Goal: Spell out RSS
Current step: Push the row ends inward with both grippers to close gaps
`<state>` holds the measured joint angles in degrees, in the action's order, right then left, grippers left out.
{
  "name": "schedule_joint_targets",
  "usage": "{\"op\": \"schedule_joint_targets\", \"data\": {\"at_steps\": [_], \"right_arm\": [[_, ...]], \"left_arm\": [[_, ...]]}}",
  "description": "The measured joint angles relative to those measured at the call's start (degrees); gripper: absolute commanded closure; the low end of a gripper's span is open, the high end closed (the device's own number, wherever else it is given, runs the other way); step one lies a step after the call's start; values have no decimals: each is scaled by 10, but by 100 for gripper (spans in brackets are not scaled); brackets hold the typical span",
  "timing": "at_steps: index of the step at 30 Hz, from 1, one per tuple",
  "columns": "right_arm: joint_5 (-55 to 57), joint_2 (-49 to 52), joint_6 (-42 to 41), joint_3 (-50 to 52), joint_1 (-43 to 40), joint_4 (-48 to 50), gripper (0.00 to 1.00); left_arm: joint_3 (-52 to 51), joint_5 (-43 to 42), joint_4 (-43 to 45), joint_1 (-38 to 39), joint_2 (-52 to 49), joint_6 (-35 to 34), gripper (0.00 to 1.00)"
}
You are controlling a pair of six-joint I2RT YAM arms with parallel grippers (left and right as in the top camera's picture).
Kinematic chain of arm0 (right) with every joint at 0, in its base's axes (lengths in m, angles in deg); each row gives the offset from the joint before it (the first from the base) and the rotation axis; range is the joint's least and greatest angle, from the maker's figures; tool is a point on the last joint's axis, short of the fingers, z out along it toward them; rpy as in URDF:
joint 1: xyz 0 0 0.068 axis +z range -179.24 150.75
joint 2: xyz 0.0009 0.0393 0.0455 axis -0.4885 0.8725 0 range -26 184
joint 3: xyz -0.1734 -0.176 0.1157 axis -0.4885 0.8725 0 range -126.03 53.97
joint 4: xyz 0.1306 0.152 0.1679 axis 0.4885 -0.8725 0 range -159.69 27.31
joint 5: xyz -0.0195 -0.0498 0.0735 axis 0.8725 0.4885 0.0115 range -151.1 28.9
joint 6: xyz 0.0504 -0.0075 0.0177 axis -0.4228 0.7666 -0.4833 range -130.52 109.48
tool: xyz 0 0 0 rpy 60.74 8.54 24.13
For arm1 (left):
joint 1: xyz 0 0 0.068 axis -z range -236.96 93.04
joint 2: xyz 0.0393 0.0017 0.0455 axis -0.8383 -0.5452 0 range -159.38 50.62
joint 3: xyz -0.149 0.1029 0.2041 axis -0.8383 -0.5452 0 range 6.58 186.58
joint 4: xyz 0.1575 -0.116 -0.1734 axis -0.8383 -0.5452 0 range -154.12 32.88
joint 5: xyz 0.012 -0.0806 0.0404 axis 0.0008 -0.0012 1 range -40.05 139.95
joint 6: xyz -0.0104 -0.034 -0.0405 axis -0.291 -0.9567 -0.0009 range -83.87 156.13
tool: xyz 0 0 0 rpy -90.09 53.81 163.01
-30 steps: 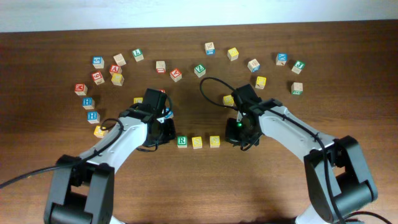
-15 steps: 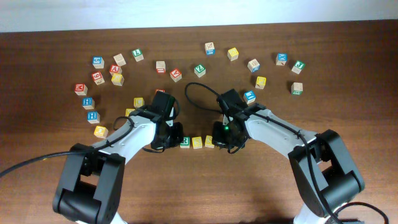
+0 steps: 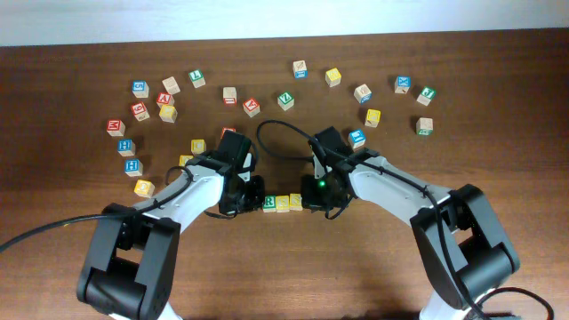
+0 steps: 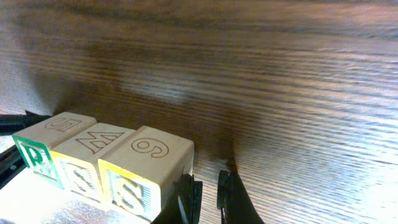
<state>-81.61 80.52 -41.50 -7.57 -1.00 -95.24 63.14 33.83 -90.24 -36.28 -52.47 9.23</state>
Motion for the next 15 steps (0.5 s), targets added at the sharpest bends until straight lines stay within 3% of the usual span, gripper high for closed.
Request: {"op": "schedule_joint_targets", "data": {"at_steps": [15], "right_arm": [[-12, 0, 40, -1, -23, -36, 96]], "left_arm": [[0, -51, -7, 9, -4, 0, 100]]}}
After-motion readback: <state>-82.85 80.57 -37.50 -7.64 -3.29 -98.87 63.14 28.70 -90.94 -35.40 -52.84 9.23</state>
